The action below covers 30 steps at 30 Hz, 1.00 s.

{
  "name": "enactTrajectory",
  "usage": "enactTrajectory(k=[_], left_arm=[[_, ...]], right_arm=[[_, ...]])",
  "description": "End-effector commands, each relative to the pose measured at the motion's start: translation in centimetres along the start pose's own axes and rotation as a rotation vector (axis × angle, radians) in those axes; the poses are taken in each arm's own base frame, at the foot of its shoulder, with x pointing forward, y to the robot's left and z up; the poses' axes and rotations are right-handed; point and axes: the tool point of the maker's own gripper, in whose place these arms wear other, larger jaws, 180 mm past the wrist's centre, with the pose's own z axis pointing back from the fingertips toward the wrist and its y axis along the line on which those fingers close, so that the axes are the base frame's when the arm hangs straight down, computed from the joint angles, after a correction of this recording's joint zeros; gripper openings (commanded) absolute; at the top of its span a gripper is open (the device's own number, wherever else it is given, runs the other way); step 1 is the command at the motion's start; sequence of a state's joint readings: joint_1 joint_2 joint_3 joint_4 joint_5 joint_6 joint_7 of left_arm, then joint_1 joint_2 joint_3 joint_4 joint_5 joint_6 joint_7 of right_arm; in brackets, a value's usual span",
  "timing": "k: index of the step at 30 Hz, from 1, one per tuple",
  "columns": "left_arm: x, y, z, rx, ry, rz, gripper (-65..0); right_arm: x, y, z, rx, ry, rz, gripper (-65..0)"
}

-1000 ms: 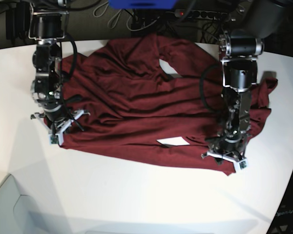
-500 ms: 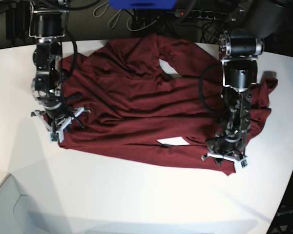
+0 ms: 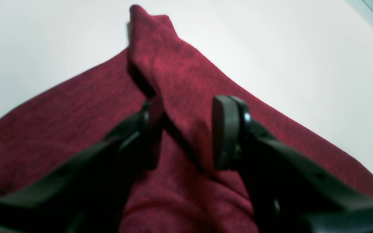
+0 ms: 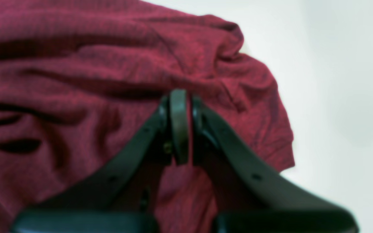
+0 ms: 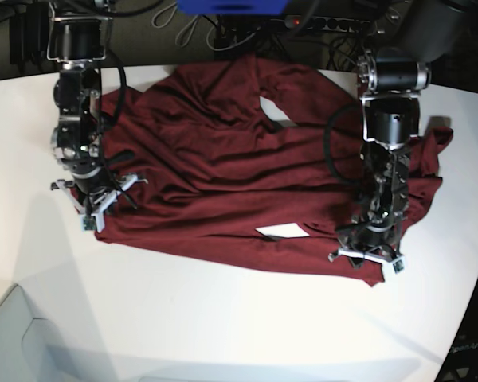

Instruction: Layout the t-shirt on the table in an organized manner, then fold the t-shirt properly

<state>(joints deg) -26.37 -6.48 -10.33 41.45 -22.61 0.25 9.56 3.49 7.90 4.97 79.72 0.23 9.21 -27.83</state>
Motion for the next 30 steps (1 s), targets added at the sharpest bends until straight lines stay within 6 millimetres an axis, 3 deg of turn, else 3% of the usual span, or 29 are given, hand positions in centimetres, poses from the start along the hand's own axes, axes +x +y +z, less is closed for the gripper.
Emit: enactTrajectory(k=[1,10,30], left_arm=[[2.7,-0.9,-0.2,-0.018,-0.066,0.007,-40.8],[1.6,-0.4,0.0,-0.019,-0.051,0.073,-40.7],[1.9,-1.0,-0.1,-0.036,-0.053,0.124,-41.9]], right_arm=[[1.8,-0.5,0.2,-0.012,-0.054,0.003,-64.3],[1.8,-0.5,0.2,-0.012,-0.054,0.003,-64.3],[1.7,-0.5,0.2,-0.013,-0.053,0.002,-64.3]])
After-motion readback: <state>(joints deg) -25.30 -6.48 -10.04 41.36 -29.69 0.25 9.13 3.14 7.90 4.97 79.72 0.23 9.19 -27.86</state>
